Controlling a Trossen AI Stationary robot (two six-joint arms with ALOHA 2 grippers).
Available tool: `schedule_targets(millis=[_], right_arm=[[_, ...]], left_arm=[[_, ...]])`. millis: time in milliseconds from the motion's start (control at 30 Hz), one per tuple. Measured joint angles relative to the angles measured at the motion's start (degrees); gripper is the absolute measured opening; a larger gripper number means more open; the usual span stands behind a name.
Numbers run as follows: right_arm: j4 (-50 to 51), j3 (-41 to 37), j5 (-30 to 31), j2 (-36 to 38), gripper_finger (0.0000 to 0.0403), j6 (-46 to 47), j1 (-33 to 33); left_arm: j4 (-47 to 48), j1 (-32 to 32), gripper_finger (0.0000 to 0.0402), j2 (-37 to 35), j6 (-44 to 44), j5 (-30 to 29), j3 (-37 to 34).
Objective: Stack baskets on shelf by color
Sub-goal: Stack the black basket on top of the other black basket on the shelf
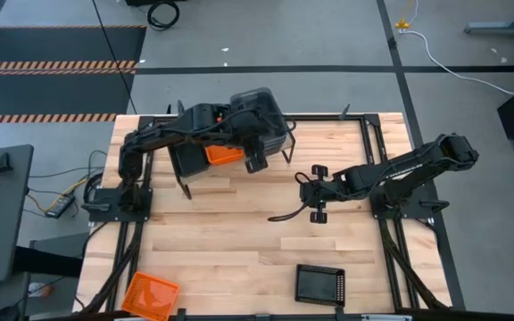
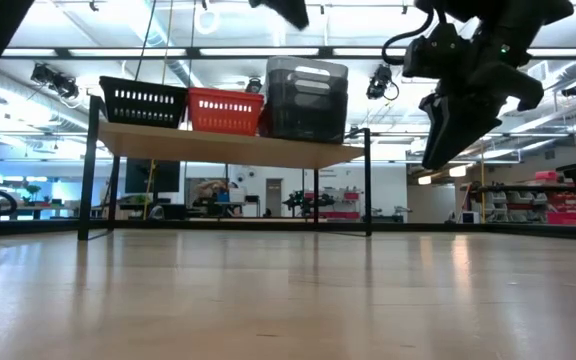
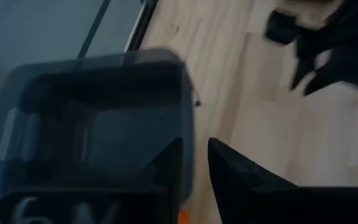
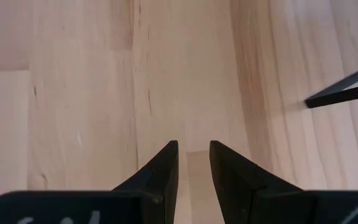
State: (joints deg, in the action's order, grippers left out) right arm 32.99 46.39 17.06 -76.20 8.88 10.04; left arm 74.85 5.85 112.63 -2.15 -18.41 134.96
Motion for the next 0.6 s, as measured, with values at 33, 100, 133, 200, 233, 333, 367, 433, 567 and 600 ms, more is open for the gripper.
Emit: schedule_targets(millis=[33, 100, 133, 200, 233, 333, 367, 433, 567, 600], right_arm=[[0.0, 0.0, 0.0, 0.0, 0.0099, -0.1, -0.2], [0.0, 0.0, -0.2, 0.0, 0.0099, -0.6, -0.5], [0.0, 0.0, -0.2, 0.0, 0.0099, -1.2, -0.6], [0.1, 0.0, -0.2, 0.0, 0.0099, -2.1, -0.7], [0.0, 0.0, -0.2, 0.0, 0.0099, -2.7, -0.7], [-0.5, 0.0, -0.3, 0.0, 0.0099, -5.8, -0.7], [-1.1, 0.0, -0.5, 0.0, 0.0099, -6.6, -0.7], [-1.7, 0.0, -1.6, 0.0, 0.0099, -7.6, -0.7], [-2.1, 0.0, -6.1, 0.0, 0.0099, -6.5, -0.6], [-2.1, 0.0, -7.4, 0.0, 0.0099, -5.8, -0.4]], left_arm=[[-0.4, -0.8, 0.008, -0.3, -0.2, 0.0, 0.1], [-0.2, -2.3, 0.008, -0.8, -0.5, 0.0, 0.1], [0.1, -3.4, 0.008, -0.8, -1.3, 0.0, 0.1], [0.5, -5.7, 0.008, -0.8, -3.0, 0.0, 0.1], [1.3, -7.0, 0.008, -0.8, -3.7, 0.0, 0.1], [4.6, -11.2, 0.008, -0.8, -6.7, 0.0, -0.3], [5.0, -12.6, 0.008, -0.6, -8.0, 0.0, -1.0], [5.3, -15.4, 0.0079, -0.4, -10.1, 0.0, -2.8], [5.2, -20.8, 0.0079, -0.4, -13.3, -1.2, -8.4], [5.2, -22.1, 0.0079, -0.4, -14.0, -2.0, -10.1]])
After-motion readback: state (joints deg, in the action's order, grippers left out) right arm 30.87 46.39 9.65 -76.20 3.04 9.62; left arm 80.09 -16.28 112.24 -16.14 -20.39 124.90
